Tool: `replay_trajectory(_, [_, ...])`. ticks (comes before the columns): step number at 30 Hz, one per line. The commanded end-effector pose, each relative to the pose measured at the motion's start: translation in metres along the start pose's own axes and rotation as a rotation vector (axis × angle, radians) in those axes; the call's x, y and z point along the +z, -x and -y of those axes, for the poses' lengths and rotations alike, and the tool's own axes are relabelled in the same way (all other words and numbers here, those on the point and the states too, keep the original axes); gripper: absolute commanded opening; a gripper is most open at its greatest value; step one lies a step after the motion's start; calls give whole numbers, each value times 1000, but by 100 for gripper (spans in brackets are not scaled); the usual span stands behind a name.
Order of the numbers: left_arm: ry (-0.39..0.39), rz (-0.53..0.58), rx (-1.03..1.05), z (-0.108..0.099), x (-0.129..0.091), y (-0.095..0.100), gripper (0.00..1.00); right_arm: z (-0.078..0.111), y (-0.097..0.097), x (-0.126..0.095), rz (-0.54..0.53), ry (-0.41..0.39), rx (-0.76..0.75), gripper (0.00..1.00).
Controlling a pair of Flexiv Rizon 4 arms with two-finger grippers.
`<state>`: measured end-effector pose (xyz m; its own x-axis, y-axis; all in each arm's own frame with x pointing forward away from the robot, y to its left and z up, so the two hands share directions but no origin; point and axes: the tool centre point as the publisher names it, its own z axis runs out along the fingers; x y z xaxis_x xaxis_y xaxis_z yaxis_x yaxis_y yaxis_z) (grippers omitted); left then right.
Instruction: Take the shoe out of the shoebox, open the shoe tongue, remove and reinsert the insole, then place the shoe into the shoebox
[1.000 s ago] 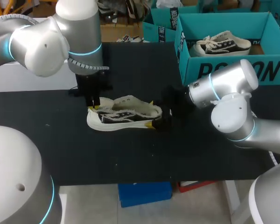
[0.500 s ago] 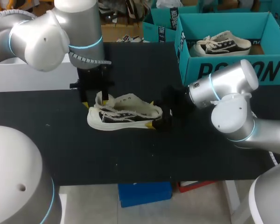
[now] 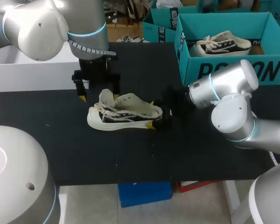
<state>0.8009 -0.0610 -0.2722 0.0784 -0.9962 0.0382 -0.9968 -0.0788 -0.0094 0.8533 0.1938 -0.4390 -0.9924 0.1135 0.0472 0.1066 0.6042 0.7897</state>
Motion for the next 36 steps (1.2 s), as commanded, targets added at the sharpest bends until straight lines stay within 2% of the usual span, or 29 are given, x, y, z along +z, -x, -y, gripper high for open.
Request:
replay_trajectory(1, [88, 76, -246, 6, -3, -16, 0, 1, 1, 2, 2, 0, 1, 0])
replay_trajectory(8, [102, 59, -268, -9, -11, -39, 0, 1, 1, 2, 2, 0, 1, 0])
replay_trajectory(11, [109, 32, -189, -10, -14, -45, 0, 1, 1, 2, 2, 0, 1, 0])
replay_trajectory(16, [113, 1, 136, -19, -17, -52, 0, 1, 1, 2, 2, 0, 1, 0])
replay_trajectory(26, [254, 19, 878, -33, -11, -52, 0, 1, 1, 2, 2, 0, 1, 0])
replay_trajectory(28, [290, -27, 984, -32, -13, -51, 0, 1, 1, 2, 2, 0, 1, 0])
replay_trajectory(30, [297, -63, 1059, -31, -16, -50, 0, 1, 1, 2, 2, 0, 1, 0])
replay_trajectory(36, [297, -63, 1059, -31, -16, -50, 0, 1, 1, 2, 2, 0, 1, 0])
